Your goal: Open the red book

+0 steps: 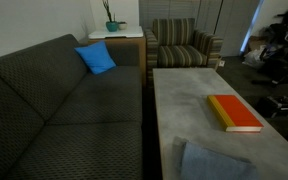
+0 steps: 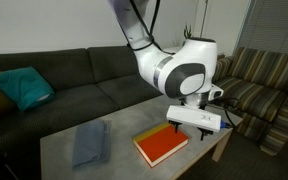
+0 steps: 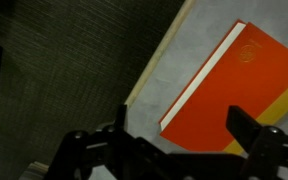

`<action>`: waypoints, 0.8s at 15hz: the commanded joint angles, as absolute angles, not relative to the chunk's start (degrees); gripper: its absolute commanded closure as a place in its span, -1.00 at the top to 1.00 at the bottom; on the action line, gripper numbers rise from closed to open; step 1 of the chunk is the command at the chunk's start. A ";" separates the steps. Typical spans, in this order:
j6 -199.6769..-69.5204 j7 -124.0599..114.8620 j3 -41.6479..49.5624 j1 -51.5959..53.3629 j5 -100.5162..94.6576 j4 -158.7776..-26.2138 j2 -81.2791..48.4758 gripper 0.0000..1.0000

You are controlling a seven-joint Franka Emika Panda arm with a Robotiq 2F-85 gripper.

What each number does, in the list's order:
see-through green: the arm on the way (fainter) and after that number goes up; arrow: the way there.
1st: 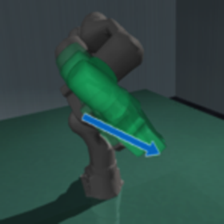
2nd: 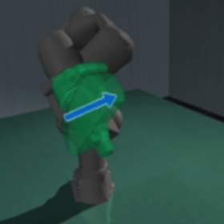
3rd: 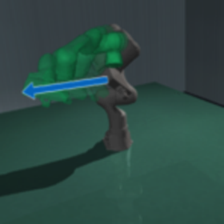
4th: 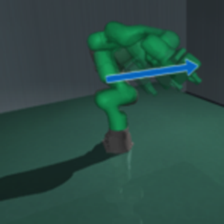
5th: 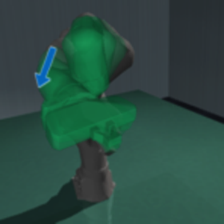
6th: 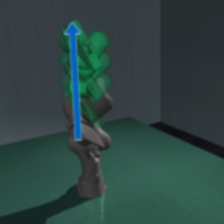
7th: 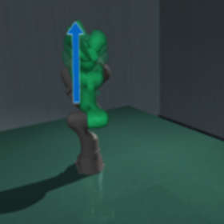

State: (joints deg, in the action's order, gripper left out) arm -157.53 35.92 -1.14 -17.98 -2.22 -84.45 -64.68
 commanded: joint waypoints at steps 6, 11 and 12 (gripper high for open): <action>-144.64 36.32 -0.23 -18.70 -4.17 -56.75 -84.68 1.00; -140.87 35.95 -0.90 -19.02 -4.44 -56.02 -85.73 1.00; -140.66 35.47 -0.66 -18.89 -4.43 -56.12 -85.79 1.00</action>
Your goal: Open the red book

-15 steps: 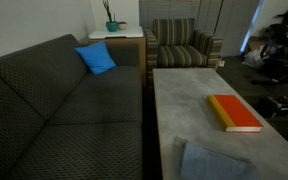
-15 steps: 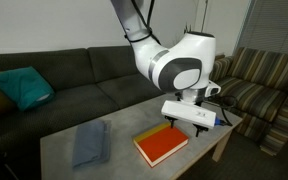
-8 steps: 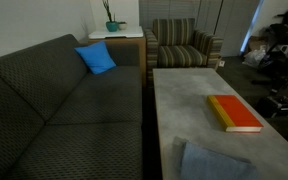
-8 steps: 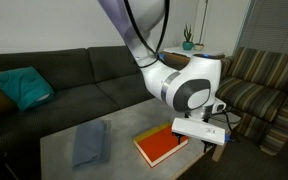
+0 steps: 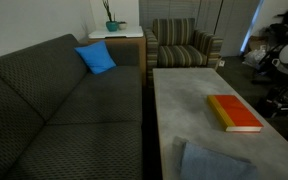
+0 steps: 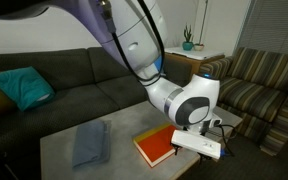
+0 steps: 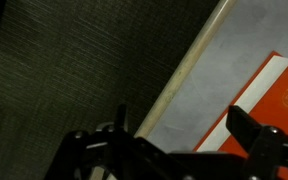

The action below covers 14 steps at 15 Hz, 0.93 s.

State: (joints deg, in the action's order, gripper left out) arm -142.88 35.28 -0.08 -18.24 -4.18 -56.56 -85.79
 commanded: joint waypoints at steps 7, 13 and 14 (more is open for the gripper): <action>-137.19 32.25 -1.29 -17.43 -3.92 -59.90 -85.84 1.00; -134.32 24.32 0.08 -14.57 -3.74 -61.87 -85.92 1.00; -133.06 22.41 0.34 -14.18 -3.62 -61.98 -85.92 1.00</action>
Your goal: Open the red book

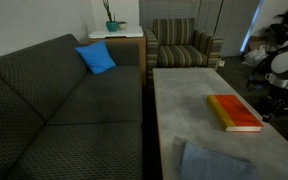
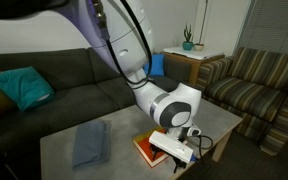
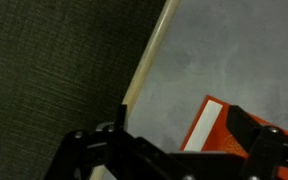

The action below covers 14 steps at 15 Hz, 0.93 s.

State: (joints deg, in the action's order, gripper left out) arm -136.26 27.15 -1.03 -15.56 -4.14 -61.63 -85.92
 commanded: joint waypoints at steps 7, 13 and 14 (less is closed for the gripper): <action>-127.69 15.10 1.56 -12.90 -3.66 -62.05 -85.92 0.47; -127.76 12.09 1.58 -12.59 -3.21 -62.00 -85.92 -0.35; -127.16 12.40 0.68 -13.16 -2.52 -61.88 -85.92 -0.52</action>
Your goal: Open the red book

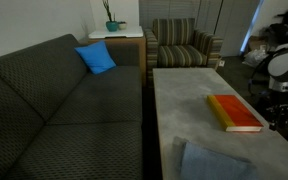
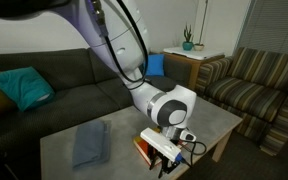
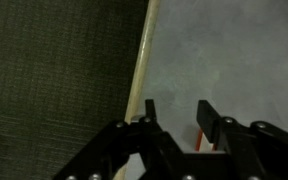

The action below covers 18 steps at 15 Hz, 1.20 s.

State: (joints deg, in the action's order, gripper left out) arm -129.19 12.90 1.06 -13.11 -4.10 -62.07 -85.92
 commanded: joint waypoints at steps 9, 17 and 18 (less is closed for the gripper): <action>-125.62 12.03 -3.97 -17.61 8.66 -61.39 -85.86 -1.00; -127.02 10.92 -2.95 -18.29 11.19 -61.61 -85.77 -1.00; -127.06 10.63 -2.66 -18.19 11.01 -61.52 -85.77 -1.00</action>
